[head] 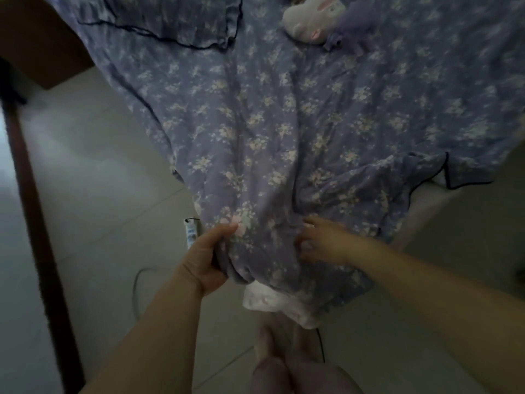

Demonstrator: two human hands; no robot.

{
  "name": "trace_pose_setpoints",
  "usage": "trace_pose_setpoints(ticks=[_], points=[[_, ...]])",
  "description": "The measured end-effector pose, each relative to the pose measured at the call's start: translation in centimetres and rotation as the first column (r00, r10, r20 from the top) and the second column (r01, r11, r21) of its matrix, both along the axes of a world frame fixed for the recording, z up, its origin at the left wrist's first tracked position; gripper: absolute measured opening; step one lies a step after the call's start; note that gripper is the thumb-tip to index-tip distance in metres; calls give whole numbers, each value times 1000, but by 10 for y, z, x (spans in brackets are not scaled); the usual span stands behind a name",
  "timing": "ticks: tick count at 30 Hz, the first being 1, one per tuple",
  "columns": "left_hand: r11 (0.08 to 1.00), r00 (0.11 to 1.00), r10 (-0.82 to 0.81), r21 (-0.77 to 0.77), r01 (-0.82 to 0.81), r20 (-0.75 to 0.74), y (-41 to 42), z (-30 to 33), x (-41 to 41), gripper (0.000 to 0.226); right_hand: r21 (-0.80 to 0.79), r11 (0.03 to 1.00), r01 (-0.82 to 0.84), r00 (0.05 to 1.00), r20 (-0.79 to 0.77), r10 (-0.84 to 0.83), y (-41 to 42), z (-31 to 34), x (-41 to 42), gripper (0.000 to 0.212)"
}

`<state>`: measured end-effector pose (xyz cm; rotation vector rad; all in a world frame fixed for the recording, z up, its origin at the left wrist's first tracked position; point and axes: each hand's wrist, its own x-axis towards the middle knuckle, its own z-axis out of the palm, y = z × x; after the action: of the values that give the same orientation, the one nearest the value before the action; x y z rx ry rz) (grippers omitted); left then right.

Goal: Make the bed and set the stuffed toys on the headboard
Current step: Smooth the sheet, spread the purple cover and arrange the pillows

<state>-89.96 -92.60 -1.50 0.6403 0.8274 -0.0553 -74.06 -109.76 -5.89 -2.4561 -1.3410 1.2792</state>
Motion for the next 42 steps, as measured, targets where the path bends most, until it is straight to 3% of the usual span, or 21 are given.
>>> trace_pose_setpoints(ticks=[2, 6, 8, 10, 13, 16, 19, 22, 26, 30, 33, 35, 36, 38, 39, 41, 42], points=[[999, 999, -5, 41, 6, -31, 2, 0, -8, 89, 50, 999, 19, 1000, 18, -20, 5, -5, -8, 46], [991, 996, 68, 119, -61, -52, 0, -9, -22, 83, 49, 995, -90, 995, -32, 91, 7, -13, -22, 112], [992, 995, 74, 107, -66, -73, -3, -14, -32, 82, -11, 986, -169, 986, 6, 169, 11, -12, -37, 119], [996, 992, 44, 85, -35, -117, -4, -21, -45, 84, -3, 985, -175, 984, 22, 175, 16, -13, -53, 98], [998, 984, 50, 30, -46, -170, -6, -31, -67, 79, 64, 987, -149, 988, 40, 147, 27, -18, -76, 42], [989, 976, 134, -30, -141, -169, -5, -38, -83, 56, -10, 999, -46, 998, -32, 46, 32, -23, -85, 28], [960, 953, 270, -40, -278, -134, -5, -43, -96, 44, -87, 996, 29, 996, -80, -36, 29, -23, -84, 21], [919, 889, 393, 135, -371, -233, -2, -55, -107, 34, -105, 991, 88, 994, -58, -94, 25, -21, -79, 17], [868, 713, 447, 456, -198, -540, -4, -71, -123, 55, -166, 982, 88, 994, -43, -96, 28, -16, -81, 34], [825, 677, 443, 563, -52, -587, -9, -73, -140, 44, -230, 973, 28, 999, -22, -34, 39, -18, -94, 33], [823, 662, 388, 565, 65, -642, -7, -74, -148, 27, -268, 963, -24, 997, -73, 5, 41, -19, -103, 19], [856, 634, 351, 510, 81, -689, -4, -74, -150, 22, -279, 960, -29, 992, -127, -6, 37, -21, -107, 28], [859, 621, 357, 506, 75, -698, -3, -77, -153, 26, -275, 961, -10, 991, -134, -28, 34, -21, -109, 38], [867, 603, 353, 493, 77, -715, 0, -85, -158, 63, -238, 969, 63, 989, -117, -93, 30, -22, -110, 46], [863, 615, 351, 499, 80, -706, -1, -85, -158, 66, -228, 968, 105, 986, -105, -131, 27, -23, -109, 44], [859, 655, 331, 504, 88, -679, -5, -88, -156, 47, -224, 961, 164, 980, -78, -185, 20, -26, -107, 38], [864, 676, 318, 497, 83, -665, -8, -90, -154, 53, -227, 956, 184, 977, -66, -204, 15, -29, -106, 37]])
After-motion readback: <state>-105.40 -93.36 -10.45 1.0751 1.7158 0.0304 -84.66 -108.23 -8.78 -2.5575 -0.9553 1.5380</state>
